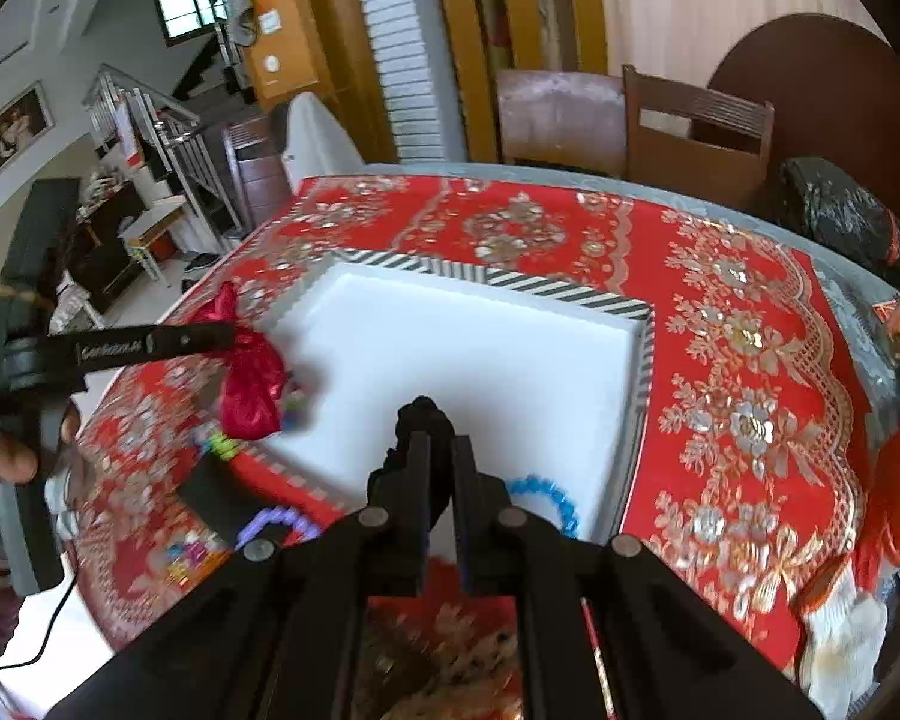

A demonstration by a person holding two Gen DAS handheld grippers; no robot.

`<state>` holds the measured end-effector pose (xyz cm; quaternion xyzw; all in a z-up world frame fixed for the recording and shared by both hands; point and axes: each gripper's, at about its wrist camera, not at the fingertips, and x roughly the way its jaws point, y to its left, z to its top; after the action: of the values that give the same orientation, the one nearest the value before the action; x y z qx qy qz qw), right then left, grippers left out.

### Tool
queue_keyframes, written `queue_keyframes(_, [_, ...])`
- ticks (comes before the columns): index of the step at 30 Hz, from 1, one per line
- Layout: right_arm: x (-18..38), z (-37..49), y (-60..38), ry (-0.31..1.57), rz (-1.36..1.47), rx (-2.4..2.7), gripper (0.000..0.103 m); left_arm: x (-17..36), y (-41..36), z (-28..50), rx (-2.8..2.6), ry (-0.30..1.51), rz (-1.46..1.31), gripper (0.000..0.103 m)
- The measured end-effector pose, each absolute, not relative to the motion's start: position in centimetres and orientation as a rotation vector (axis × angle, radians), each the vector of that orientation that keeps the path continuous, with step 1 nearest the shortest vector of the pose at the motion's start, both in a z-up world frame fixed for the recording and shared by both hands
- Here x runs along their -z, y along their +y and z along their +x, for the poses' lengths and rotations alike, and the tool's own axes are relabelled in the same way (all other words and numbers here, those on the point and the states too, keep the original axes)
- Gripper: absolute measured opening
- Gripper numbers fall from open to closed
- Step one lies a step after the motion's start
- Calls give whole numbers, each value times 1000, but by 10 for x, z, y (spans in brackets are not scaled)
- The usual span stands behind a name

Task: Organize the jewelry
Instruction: 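Carry bow and black bracelet into tray, release black bracelet onto blue bracelet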

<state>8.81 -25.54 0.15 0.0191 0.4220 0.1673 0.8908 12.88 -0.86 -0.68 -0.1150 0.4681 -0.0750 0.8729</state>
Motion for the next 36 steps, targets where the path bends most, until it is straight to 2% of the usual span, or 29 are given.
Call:
queue_keyframes(10, [48,146,-274,935,147,-224,6,38,-14,163,90,1026,-148,8])
queue_keyframes(21, [85,150,-293,1027,156,-128,7,48,-33,166,50,1000,6,8])
queue_keyframes(24, [77,142,-295,1000,164,-138,16,50,-35,164,26,985,40,8])
queue_keyframes(26, [71,137,-295,982,168,-159,31,51,-35,162,20,983,46,8])
queue_keyframes(28, [65,131,-295,965,164,-162,38,49,-35,158,24,972,49,8])
queue_keyframes(33, [54,115,-294,948,169,-182,39,39,-41,141,23,917,111,10])
queue_keyframes(36, [44,100,-293,921,148,-184,42,31,-43,129,25,889,123,10])
